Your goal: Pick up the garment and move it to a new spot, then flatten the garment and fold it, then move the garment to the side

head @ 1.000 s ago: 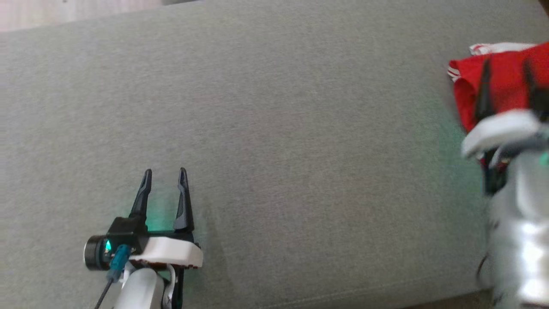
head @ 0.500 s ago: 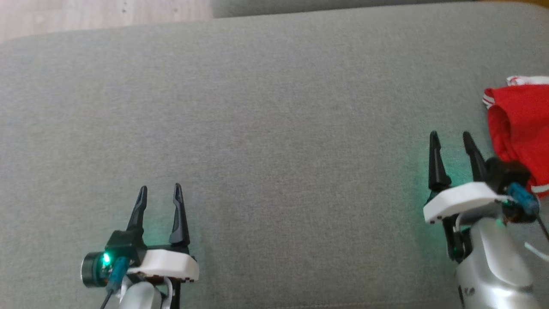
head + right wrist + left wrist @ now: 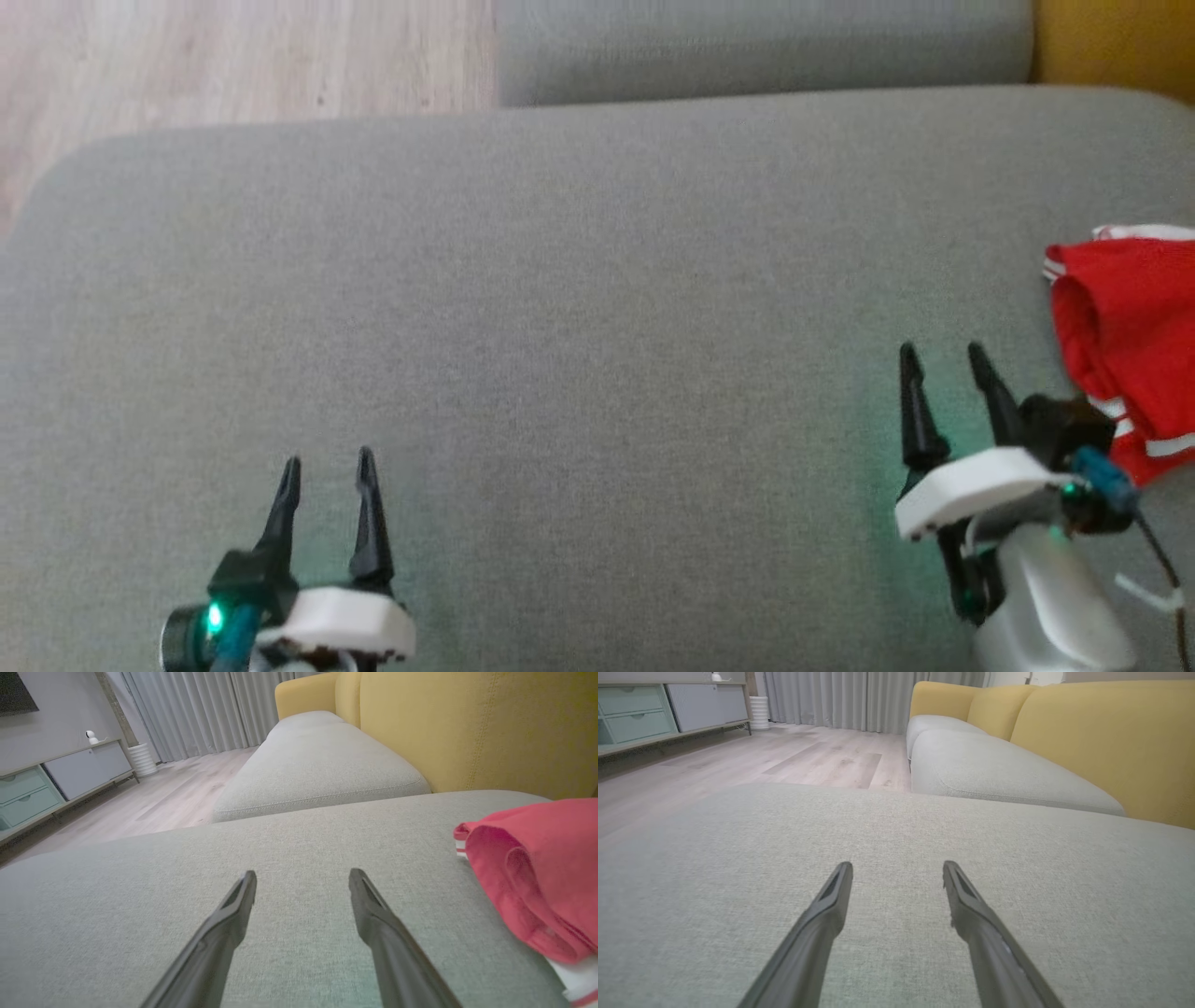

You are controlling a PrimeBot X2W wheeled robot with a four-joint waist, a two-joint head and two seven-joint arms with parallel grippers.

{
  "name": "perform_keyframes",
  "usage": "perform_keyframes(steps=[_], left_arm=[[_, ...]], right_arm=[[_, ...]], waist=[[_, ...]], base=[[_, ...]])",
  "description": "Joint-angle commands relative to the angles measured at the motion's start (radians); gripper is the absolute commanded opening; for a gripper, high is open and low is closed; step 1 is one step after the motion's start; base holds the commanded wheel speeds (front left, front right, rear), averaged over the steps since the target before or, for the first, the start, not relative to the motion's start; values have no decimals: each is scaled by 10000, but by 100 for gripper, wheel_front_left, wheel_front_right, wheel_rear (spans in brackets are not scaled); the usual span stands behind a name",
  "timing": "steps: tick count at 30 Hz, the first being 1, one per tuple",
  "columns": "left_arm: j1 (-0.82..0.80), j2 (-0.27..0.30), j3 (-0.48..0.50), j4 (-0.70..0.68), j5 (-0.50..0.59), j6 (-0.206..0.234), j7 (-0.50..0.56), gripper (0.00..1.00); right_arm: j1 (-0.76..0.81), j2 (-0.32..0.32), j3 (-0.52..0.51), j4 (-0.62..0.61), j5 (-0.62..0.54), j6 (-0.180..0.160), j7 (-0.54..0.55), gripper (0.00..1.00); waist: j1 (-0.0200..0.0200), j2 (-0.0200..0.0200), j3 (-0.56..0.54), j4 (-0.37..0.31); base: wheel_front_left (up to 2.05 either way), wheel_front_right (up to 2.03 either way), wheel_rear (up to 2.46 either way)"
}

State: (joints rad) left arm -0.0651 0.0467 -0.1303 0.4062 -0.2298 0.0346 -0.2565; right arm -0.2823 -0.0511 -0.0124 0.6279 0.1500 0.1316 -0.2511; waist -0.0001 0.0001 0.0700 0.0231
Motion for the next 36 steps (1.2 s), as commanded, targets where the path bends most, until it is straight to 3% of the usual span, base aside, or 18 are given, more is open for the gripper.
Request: perform_keyframes(steps=[1, 12, 13, 14, 18, 36], left_arm=[[56, 35, 446, -265, 5, -36, -53, 100], [448, 35, 774, -140, -131, -316, -53, 100], [445, 35, 783, -125, -137, -344, -53, 0], [699, 4, 373, 152, -126, -350, 2, 0], [891, 0, 362, 664, -166, -353, 22, 0], [701, 5, 660, 340, -2133, -540, 552, 0]], right_arm=[[-24, 8, 363, -229, 120, -9, -106, 100], [473, 8, 906, -299, 384, -9, -106, 100], [486, 8, 927, -304, 406, -9, -106, 0], [713, 12, 674, 47, 348, 0, 3, 0], [1045, 54, 667, 536, 387, 0, 38, 0], [1149, 47, 425, -96, 2437, -1, 560, 0]], waist=[[1, -1, -325, -88], [1, -1, -771, -146], [1, -1, -784, -125], [1, -1, -784, -135], [1, -1, -790, -136], [1, -1, -773, -149]], base=[[0, 0, 0], [0, 0, 0], [0, 0, 0], [0, 0, 0], [0, 0, 0], [0, 0, 0]])
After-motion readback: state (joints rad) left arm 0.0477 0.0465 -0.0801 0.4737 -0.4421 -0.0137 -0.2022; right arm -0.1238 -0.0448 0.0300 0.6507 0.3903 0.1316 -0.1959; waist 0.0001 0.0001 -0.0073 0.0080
